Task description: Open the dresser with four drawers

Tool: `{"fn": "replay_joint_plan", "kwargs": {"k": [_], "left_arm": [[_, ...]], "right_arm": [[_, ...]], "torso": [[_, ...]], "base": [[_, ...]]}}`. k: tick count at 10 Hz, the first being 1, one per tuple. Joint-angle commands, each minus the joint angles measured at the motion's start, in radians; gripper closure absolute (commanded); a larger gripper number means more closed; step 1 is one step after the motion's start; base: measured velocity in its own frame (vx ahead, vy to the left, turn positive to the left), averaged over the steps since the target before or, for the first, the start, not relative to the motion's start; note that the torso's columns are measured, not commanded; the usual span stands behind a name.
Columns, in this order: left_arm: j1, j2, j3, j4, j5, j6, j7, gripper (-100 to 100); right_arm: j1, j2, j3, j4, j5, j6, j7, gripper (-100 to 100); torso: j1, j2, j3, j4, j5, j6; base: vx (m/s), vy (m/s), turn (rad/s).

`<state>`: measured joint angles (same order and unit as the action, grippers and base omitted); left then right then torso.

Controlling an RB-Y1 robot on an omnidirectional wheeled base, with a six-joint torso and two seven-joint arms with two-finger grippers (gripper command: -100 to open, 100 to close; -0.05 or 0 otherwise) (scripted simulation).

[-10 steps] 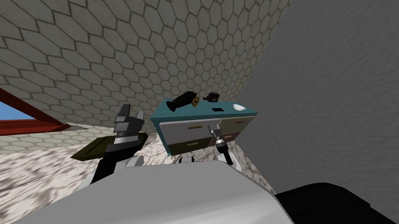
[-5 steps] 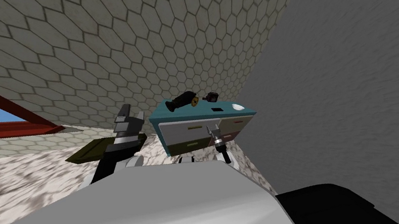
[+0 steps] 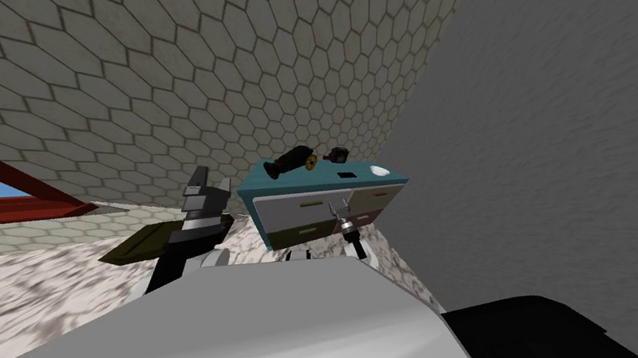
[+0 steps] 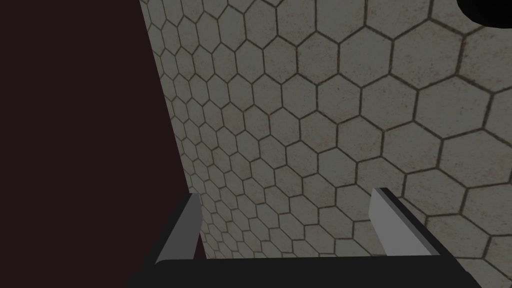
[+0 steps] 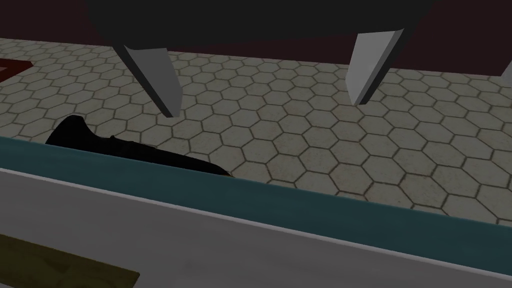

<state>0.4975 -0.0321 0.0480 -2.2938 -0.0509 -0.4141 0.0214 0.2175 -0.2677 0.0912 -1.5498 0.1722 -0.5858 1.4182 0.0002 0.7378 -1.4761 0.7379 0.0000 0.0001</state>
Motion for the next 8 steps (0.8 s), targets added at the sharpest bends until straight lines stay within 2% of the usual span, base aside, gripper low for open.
{"fn": "replay_joint_plan", "kwargs": {"k": [1,2,3,5,6,8], "left_arm": [[0.000,0.000,0.000,0.000,0.000,0.000,0.000,0],[0.000,0.000,0.000,0.000,0.000,0.000,0.000,0],[0.000,0.000,0.000,0.000,0.000,0.000,0.000,0],[0.000,0.000,0.000,0.000,0.000,0.000,0.000,0],[0.000,0.000,0.000,0.000,0.000,0.000,0.000,0],[0.000,0.000,0.000,0.000,0.000,0.000,0.000,0]], "right_arm": [[-0.011,-0.001,0.002,0.022,0.005,-0.004,0.079,-100],[-0.011,-0.001,0.002,0.022,0.005,-0.004,0.086,-100],[-0.037,0.001,0.008,0.070,0.014,-0.011,0.127,-100],[-0.037,0.001,0.008,0.070,0.014,-0.011,0.172,-100],[-0.063,0.003,0.014,0.117,0.023,-0.018,0.205,-100],[-0.063,0.003,0.014,0.117,0.023,-0.018,0.256,-100]], "torso": [[0.000,0.000,0.000,0.000,0.000,0.000],[0.000,0.001,0.000,0.000,0.000,0.000],[-0.001,0.001,0.000,0.000,0.000,0.000],[0.000,0.000,0.000,0.000,0.000,0.000],[0.000,0.000,0.000,0.000,0.000,0.000],[0.000,0.000,0.000,0.000,0.000,0.000]], "base": [[0.003,0.009,-0.003],[0.000,0.000,0.000],[0.000,0.015,-0.058],[0.001,0.016,-0.018],[0.004,0.018,-0.067],[0.001,0.020,-0.011]]}}
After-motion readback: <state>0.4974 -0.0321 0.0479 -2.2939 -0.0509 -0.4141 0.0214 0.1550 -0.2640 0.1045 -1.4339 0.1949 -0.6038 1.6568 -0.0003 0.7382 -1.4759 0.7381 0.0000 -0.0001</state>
